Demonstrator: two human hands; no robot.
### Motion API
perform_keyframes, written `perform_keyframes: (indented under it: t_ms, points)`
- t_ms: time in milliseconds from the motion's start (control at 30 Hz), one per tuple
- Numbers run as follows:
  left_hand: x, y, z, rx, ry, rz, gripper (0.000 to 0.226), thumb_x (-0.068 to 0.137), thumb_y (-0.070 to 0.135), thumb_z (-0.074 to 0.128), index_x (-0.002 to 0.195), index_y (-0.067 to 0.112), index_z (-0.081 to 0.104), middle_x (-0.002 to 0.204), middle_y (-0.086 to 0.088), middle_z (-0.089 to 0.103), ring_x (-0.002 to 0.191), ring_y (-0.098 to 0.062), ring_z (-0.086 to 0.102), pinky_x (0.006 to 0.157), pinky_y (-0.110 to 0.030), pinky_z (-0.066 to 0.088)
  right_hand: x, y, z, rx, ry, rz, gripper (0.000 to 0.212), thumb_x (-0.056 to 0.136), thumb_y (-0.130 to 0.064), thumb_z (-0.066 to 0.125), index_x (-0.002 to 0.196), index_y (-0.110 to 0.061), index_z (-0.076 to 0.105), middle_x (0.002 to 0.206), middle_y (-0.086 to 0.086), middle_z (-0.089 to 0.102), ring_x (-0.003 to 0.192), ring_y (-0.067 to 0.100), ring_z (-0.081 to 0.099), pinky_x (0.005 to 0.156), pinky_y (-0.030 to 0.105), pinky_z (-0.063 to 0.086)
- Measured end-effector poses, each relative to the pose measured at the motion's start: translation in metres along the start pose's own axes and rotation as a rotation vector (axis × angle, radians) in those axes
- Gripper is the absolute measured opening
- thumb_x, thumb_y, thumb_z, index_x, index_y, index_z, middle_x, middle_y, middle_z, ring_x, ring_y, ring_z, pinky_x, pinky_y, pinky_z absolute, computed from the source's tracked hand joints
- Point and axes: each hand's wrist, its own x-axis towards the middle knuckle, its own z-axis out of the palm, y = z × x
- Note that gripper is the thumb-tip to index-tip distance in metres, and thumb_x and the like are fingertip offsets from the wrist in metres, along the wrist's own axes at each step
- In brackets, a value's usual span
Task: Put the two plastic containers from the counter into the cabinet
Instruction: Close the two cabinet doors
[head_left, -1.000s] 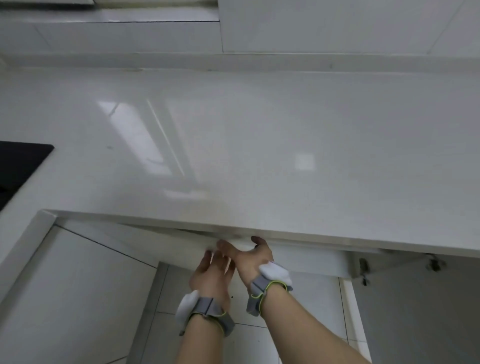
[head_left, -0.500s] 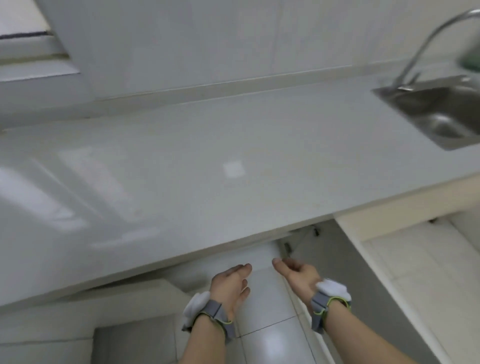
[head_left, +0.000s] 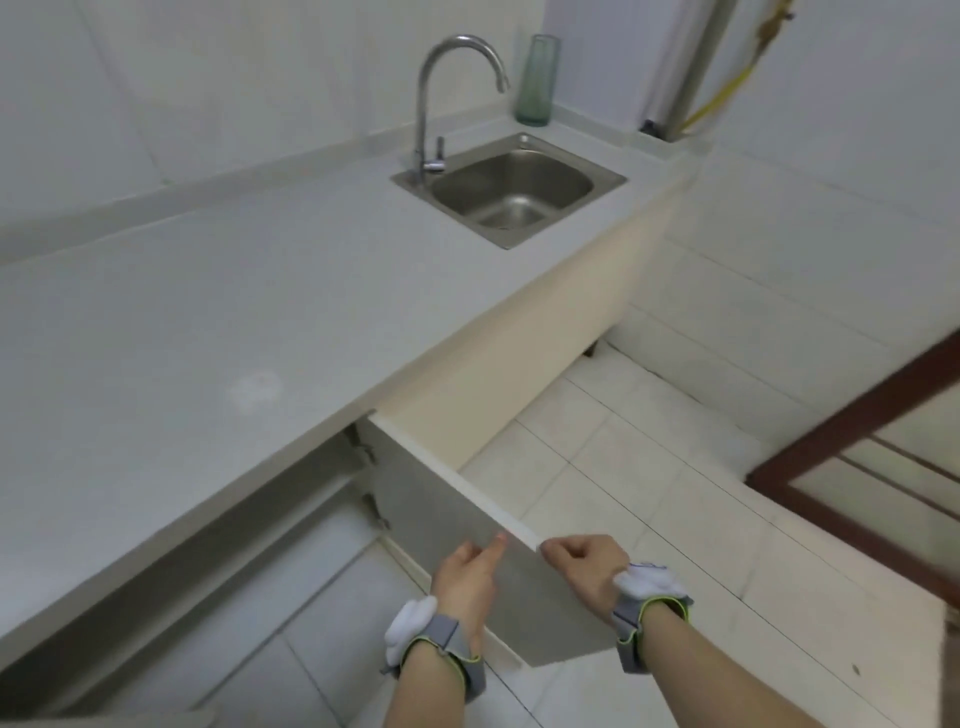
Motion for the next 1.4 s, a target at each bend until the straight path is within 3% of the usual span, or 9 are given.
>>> perform_keyframes:
  t_ms: [133,200,400,567,867,967,1133,1300,1400]
  points:
    - [-0.012,-0.033,0.026,0.082,-0.043,-0.038,0.058,0.075,0.047,0.074,0.115,0.006,0.064,0.108,-0.021,0.07,0.103,-0.033,0.067,0.101,-0.045,0.051,0.002,0.044,-0.005,-0.15,-0.085,0.104,0.039,0.055,-0.09,0.045,0.074,-0.066,0.069,0.073,-0.024,0.075,0.078,0.003,0.07,0.079,0.029,0.059]
    - [-0.018,-0.048,0.023,0.118,-0.004,-0.023,0.067,0.054,0.061,0.071,0.102,0.014,0.071,0.083,-0.007,0.074,0.081,-0.025,0.069,0.09,-0.042,0.056,0.002,0.05,0.002,-0.147,-0.143,0.108,0.041,0.053,-0.09,0.051,0.077,-0.063,0.072,0.08,-0.019,0.078,0.084,0.007,0.073,0.086,0.033,0.06]
    - [-0.037,-0.077,-0.064,0.11,0.119,-0.042,0.071,0.047,0.058,0.077,0.102,0.014,0.076,0.092,-0.008,0.079,0.089,-0.023,0.073,0.093,-0.041,0.057,-0.055,0.011,0.069,0.059,-0.5,0.212,0.039,0.064,-0.044,0.084,0.087,-0.012,0.082,0.093,0.005,0.082,0.089,0.02,0.078,0.086,0.042,0.063]
    - [-0.087,-0.065,-0.156,0.119,0.221,-0.024,0.052,0.078,0.031,0.079,0.124,0.007,0.068,0.102,-0.009,0.078,0.094,-0.021,0.071,0.096,-0.032,0.053,-0.1,-0.037,0.156,-0.044,-0.596,0.149,0.046,0.072,-0.035,0.084,0.105,-0.004,0.076,0.083,0.001,0.079,0.075,0.017,0.078,0.073,0.034,0.065]
    - [-0.126,-0.066,-0.312,0.137,0.57,0.076,0.047,0.067,0.078,0.05,0.057,0.038,0.072,0.053,0.013,0.067,0.056,-0.008,0.063,0.051,-0.018,0.045,-0.145,-0.115,0.319,0.182,-0.591,0.128,0.034,0.085,-0.032,0.079,0.102,-0.003,0.074,0.103,0.012,0.076,0.079,0.026,0.078,0.058,0.03,0.062]
    - [-0.125,-0.067,-0.325,0.132,0.47,0.126,0.036,0.067,0.073,0.053,0.073,0.045,0.076,0.063,0.015,0.067,0.068,-0.009,0.063,0.066,-0.021,0.046,-0.135,-0.13,0.318,0.243,-0.581,0.151,0.033,0.09,-0.024,0.073,0.107,0.004,0.066,0.107,0.018,0.069,0.087,0.033,0.072,0.067,0.038,0.061]
    - [-0.118,-0.067,-0.348,-0.031,0.484,0.069,0.069,0.062,0.076,0.055,0.119,0.038,0.066,0.1,0.019,0.071,0.099,-0.008,0.067,0.097,-0.026,0.051,-0.12,-0.154,0.337,0.244,-0.621,0.143,0.036,0.09,-0.022,0.072,0.108,0.008,0.064,0.111,0.024,0.072,0.086,0.034,0.075,0.084,0.044,0.056]
    - [-0.104,-0.053,-0.377,-0.124,0.563,-0.041,0.108,0.049,0.088,0.05,0.142,0.033,0.041,0.137,0.013,0.056,0.125,-0.017,0.055,0.101,-0.031,0.041,-0.109,-0.184,0.366,0.236,-0.584,0.118,0.037,0.087,-0.032,0.075,0.103,0.001,0.068,0.108,0.018,0.074,0.089,0.034,0.075,0.078,0.041,0.058]
    - [-0.095,-0.038,-0.389,-0.159,0.652,-0.091,0.107,0.045,0.095,0.046,0.132,0.033,0.052,0.133,0.008,0.063,0.113,-0.021,0.062,0.096,-0.031,0.044,-0.1,-0.203,0.379,0.239,-0.6,0.11,0.041,0.084,-0.04,0.077,0.102,-0.004,0.072,0.105,0.011,0.079,0.084,0.029,0.078,0.077,0.043,0.062]
